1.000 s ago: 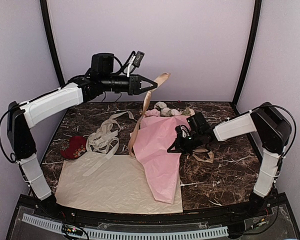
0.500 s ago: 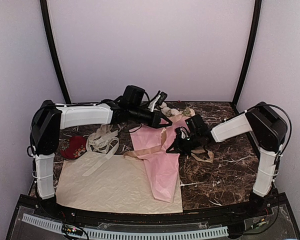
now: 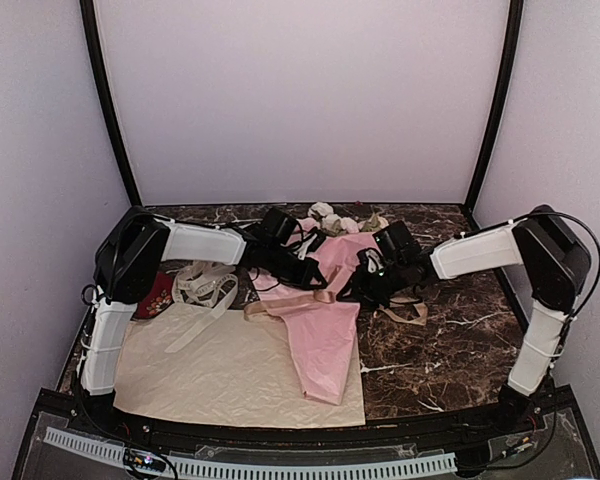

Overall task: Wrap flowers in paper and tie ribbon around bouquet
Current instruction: Pick up the right side of the ribbon from the center of the board.

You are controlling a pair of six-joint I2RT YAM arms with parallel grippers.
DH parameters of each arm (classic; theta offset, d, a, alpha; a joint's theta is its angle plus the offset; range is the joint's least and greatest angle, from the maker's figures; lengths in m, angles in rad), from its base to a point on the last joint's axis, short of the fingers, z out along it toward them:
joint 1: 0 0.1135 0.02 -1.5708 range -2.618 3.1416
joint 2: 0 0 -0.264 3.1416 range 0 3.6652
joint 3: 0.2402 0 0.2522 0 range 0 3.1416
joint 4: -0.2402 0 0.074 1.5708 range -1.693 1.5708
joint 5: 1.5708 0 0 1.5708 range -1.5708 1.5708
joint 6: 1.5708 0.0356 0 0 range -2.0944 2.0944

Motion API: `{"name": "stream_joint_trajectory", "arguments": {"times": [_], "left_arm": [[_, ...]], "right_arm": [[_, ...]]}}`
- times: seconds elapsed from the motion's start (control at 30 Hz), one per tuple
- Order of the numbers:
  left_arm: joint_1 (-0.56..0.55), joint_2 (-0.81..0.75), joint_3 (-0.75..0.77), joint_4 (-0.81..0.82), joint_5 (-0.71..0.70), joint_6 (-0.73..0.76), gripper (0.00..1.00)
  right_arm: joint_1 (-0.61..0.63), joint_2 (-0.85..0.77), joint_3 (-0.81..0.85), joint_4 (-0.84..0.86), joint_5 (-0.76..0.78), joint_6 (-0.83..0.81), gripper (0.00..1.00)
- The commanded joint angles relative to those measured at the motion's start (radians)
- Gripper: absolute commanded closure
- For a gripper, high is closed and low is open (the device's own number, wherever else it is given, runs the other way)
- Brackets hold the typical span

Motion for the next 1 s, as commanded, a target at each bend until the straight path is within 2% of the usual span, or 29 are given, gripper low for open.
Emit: {"name": "stream_joint_trajectory", "arguments": {"times": [0.0,0.17,0.3,0.43,0.53,0.67,0.73,0.8,0.87,0.93,0.97], "left_arm": [[0.007,-0.021,-0.023,-0.041,-0.02,0.034,1.0],[0.011,-0.021,-0.026,-0.044,0.011,0.036,1.0],[0.014,-0.023,-0.002,-0.076,0.033,0.043,1.0],[0.014,-0.021,0.022,-0.108,0.04,0.071,1.0],[0.014,-0.021,0.02,-0.113,0.055,0.072,1.0],[0.012,-0.016,0.018,-0.12,0.089,0.086,1.0],[0.012,-0.015,0.017,-0.127,0.081,0.09,1.0],[0.012,-0.017,0.018,-0.128,0.085,0.089,1.0],[0.012,-0.015,0.023,-0.132,0.09,0.095,1.0],[0.012,-0.015,0.031,-0.146,0.079,0.11,1.0],[0.012,-0.016,0.036,-0.154,0.072,0.118,1.0]], "right_arm": [[0.007,-0.125,0.023,-0.149,0.07,-0.066,0.71],[-0.004,-0.225,0.066,-0.492,0.236,-0.214,0.54],[-0.013,-0.226,0.087,-0.68,0.312,-0.323,0.41],[-0.01,-0.161,0.122,-0.768,0.352,-0.43,0.33],[-0.01,-0.106,0.138,-0.787,0.406,-0.486,0.31],[-0.011,-0.032,0.201,-0.785,0.474,-0.534,0.32],[-0.011,-0.002,0.208,-0.781,0.492,-0.554,0.36],[-0.011,0.018,0.206,-0.787,0.516,-0.562,0.48],[-0.011,0.025,0.195,-0.794,0.517,-0.566,0.67],[-0.011,0.015,0.184,-0.81,0.484,-0.573,0.72],[-0.01,0.002,0.179,-0.817,0.449,-0.58,0.68]]}}
